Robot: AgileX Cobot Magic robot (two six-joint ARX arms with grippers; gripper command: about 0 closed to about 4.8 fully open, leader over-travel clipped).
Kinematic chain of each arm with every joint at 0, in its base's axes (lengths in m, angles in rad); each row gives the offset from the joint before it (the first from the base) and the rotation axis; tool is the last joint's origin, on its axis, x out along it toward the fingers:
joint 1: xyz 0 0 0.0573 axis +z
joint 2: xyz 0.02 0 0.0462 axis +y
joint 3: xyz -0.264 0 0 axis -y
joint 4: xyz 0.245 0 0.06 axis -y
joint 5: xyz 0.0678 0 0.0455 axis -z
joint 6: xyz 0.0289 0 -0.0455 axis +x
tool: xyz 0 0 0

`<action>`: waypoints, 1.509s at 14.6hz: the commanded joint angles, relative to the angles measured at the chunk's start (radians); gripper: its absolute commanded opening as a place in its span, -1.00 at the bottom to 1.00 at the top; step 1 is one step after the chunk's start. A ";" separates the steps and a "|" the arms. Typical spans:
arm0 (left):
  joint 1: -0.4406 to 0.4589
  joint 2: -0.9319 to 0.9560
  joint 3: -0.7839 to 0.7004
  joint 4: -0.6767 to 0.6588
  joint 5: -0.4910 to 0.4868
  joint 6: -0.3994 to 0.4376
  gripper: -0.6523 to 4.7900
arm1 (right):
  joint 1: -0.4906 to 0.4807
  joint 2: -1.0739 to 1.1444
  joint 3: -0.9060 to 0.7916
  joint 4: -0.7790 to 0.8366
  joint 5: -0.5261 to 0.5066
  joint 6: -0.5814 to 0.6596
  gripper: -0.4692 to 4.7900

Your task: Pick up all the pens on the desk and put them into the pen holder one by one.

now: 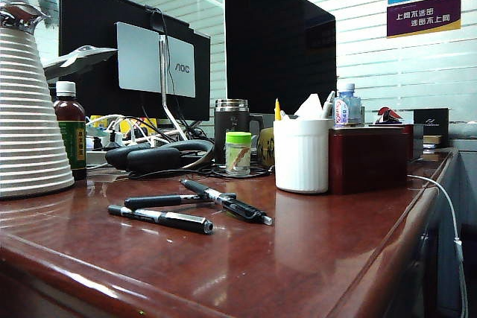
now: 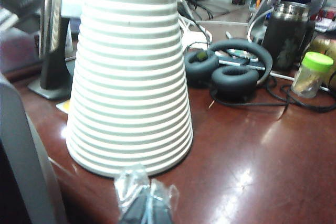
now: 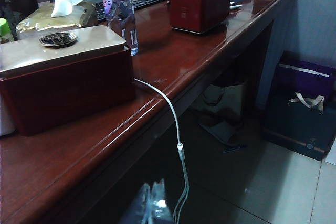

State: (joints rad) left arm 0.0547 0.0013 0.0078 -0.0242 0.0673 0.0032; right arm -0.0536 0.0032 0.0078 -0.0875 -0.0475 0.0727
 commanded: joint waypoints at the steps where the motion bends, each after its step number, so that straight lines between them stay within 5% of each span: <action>1: 0.001 0.001 -0.001 0.003 0.000 0.000 -0.78 | 0.000 -0.001 -0.004 0.010 0.004 0.005 -0.83; 6: 0.001 0.001 0.001 0.010 0.006 -0.004 -0.78 | 0.001 -0.001 -0.001 0.018 -0.002 0.005 -0.83; 8: 0.001 0.001 0.004 0.047 0.006 -0.006 -0.74 | 0.001 -0.001 0.032 0.017 -0.007 0.092 -0.82; 9: 0.000 0.001 0.014 0.047 0.014 -0.062 -0.30 | 0.001 -0.001 0.072 0.017 -0.007 0.106 -0.45; 10: 0.000 0.001 0.028 0.043 0.033 -0.115 0.28 | 0.002 -0.001 0.117 0.016 -0.008 0.106 0.28; 11: 0.000 0.001 0.043 0.037 0.077 -0.140 0.89 | 0.002 -0.001 0.174 -0.016 -0.038 0.100 0.59; 12: 0.000 0.001 0.068 0.027 0.143 -0.150 1.00 | 0.002 0.000 0.240 -0.085 -0.085 0.063 0.59; 14: -0.001 0.001 0.164 -0.050 0.273 -0.175 1.00 | 0.002 0.013 0.369 -0.216 -0.185 -0.058 0.60; 17: -0.002 0.002 0.343 -0.163 0.305 -0.176 1.00 | 0.056 0.141 0.540 -0.283 -0.283 -0.104 0.60; 20: -0.016 0.048 0.371 -0.221 0.385 -0.176 1.00 | 0.085 0.369 0.625 -0.280 -0.451 -0.121 0.44; 22: -0.045 0.108 0.387 -0.226 0.410 -0.176 1.00 | 0.132 0.490 0.659 -0.263 -0.456 -0.188 0.43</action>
State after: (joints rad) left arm 0.0196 0.0917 0.3801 -0.2600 0.4568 -0.1738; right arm 0.0601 0.4625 0.6537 -0.3782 -0.4950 -0.0689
